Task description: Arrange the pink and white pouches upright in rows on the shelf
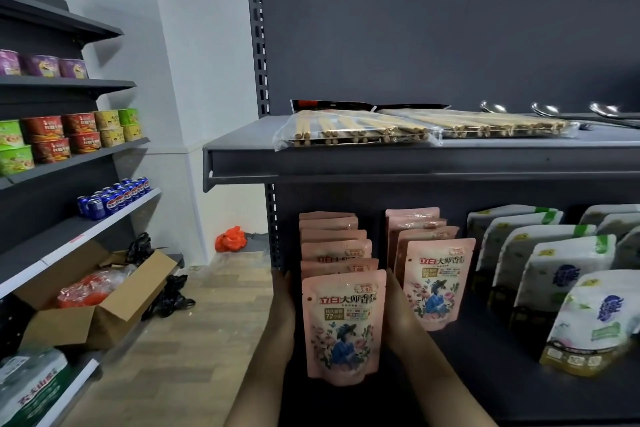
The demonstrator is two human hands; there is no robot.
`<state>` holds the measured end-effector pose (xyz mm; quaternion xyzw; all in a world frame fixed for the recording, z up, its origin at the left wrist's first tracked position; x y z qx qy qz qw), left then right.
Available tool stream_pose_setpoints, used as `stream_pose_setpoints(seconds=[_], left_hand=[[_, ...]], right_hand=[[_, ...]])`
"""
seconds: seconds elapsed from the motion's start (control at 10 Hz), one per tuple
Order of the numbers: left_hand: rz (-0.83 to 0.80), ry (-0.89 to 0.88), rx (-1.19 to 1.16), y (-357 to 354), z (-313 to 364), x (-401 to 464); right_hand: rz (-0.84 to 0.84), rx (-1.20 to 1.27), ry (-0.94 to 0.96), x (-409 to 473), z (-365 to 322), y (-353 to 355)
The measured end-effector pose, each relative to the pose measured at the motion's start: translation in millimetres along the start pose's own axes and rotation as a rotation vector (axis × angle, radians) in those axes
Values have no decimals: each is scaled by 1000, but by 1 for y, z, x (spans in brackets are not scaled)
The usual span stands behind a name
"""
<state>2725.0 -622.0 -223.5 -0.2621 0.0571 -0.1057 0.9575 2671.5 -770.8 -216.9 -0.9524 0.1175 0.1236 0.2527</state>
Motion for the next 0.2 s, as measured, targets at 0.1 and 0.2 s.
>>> stream_pose_setpoints(seconds=[0.1, 0.2], left_hand=[[130, -28, 233, 6, 24, -16], [117, -78, 319, -4, 48, -37]], right_hand=[[-41, -48, 41, -9, -6, 4], [-46, -10, 164, -20, -19, 12]])
Point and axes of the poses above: each hand's wrist, its own x-axis towards the middle knuckle, its own y-axis out of the back of the hand, z = x × y, the point moved 8 cm from there along x, towards the middle knuckle, and after that the axes turned 3 degrees about -y, right-handed, at the moved point
